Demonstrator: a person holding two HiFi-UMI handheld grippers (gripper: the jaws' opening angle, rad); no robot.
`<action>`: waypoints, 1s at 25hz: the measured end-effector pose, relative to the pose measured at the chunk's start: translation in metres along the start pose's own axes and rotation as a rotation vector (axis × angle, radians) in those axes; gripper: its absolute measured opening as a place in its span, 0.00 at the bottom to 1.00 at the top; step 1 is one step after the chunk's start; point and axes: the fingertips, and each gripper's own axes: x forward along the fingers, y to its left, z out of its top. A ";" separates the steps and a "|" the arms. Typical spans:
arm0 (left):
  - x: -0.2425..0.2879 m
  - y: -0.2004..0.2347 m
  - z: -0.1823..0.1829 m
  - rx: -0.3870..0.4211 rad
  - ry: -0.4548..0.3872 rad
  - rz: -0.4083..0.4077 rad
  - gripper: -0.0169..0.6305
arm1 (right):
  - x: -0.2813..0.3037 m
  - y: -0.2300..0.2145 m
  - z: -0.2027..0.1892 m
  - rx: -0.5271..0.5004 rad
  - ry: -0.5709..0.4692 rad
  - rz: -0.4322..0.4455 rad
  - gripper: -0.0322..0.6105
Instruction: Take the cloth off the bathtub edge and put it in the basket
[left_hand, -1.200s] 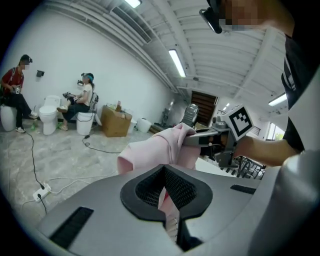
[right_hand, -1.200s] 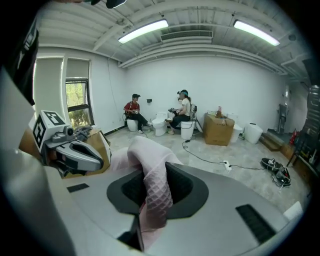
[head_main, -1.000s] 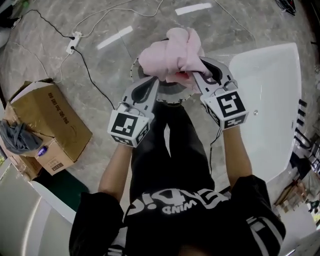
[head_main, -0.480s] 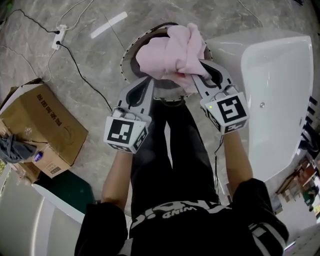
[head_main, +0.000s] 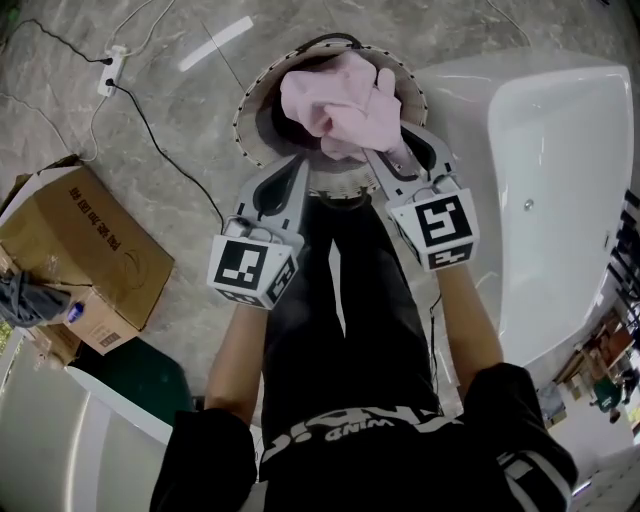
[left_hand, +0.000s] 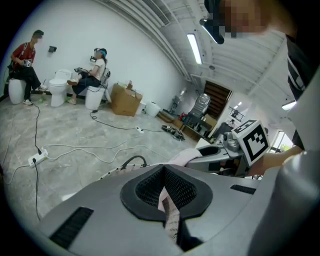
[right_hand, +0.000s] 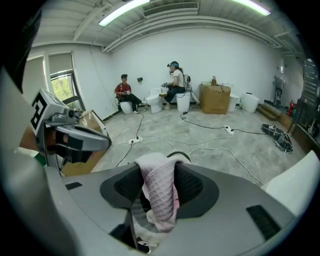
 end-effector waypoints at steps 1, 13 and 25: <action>0.001 -0.002 -0.003 -0.001 0.003 -0.002 0.04 | 0.001 -0.001 -0.006 0.011 0.008 -0.004 0.33; -0.022 -0.017 0.018 -0.003 0.005 -0.012 0.05 | -0.034 0.001 0.024 0.063 -0.076 -0.024 0.39; -0.108 -0.112 0.167 0.089 -0.114 -0.096 0.05 | -0.187 0.041 0.156 0.103 -0.286 -0.007 0.09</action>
